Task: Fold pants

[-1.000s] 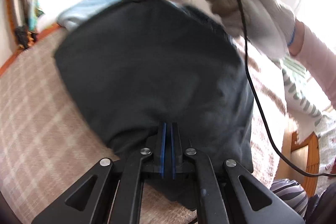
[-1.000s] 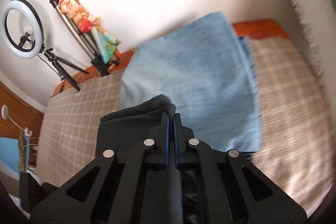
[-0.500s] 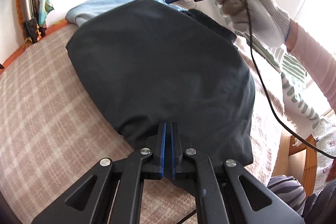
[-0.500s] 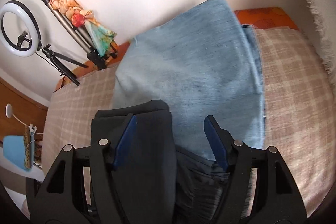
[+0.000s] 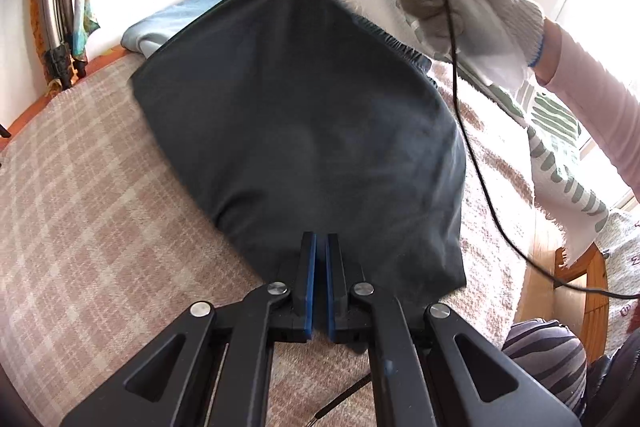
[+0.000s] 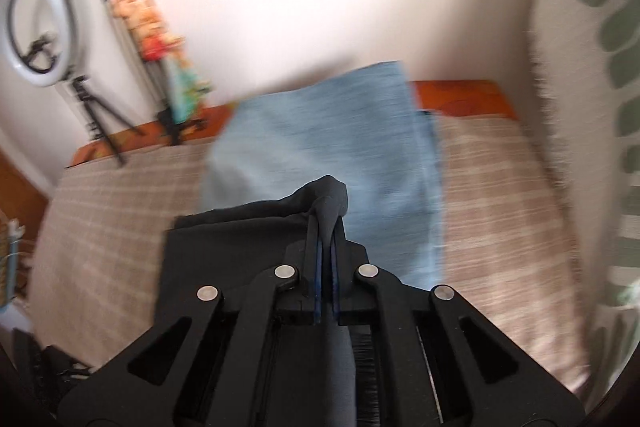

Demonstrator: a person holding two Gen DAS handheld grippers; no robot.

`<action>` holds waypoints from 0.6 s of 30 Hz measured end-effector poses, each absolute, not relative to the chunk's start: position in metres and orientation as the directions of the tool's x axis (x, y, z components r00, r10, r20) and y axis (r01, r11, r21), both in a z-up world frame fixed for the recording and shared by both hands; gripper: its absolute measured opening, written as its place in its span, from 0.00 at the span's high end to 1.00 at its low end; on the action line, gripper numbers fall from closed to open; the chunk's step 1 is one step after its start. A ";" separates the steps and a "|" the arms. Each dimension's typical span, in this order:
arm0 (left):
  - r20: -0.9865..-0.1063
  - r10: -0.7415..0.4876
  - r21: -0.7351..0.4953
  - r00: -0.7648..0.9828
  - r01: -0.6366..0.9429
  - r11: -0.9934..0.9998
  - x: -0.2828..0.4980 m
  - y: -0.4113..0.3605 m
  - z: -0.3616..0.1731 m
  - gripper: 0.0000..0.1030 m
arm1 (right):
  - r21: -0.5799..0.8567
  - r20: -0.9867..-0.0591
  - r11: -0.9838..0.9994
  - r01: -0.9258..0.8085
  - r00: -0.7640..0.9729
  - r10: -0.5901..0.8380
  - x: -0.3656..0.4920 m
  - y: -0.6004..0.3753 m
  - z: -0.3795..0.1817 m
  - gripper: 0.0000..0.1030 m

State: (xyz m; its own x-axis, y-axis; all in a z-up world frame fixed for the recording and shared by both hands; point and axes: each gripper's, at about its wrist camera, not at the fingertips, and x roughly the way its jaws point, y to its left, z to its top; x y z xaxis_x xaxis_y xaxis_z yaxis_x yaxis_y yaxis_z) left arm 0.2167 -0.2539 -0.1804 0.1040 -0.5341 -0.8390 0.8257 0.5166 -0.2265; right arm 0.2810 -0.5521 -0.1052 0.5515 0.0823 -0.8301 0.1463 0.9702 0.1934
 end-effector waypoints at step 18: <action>-0.835 -0.551 -0.300 0.007 0.832 0.466 0.214 -0.279 -0.198 0.98 | 0.124 -0.839 0.954 -0.272 0.485 0.247 0.298 -0.450 -0.092 0.41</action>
State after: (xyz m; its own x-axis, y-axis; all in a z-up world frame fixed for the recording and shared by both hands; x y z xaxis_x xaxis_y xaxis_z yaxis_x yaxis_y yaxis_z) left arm 0.2136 -0.2791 -0.1979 0.0073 -0.5509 -0.8345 0.8322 0.4660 -0.3004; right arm 0.2985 -0.4496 -0.0923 0.4847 0.2467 -0.8392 -0.2716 0.9544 0.1237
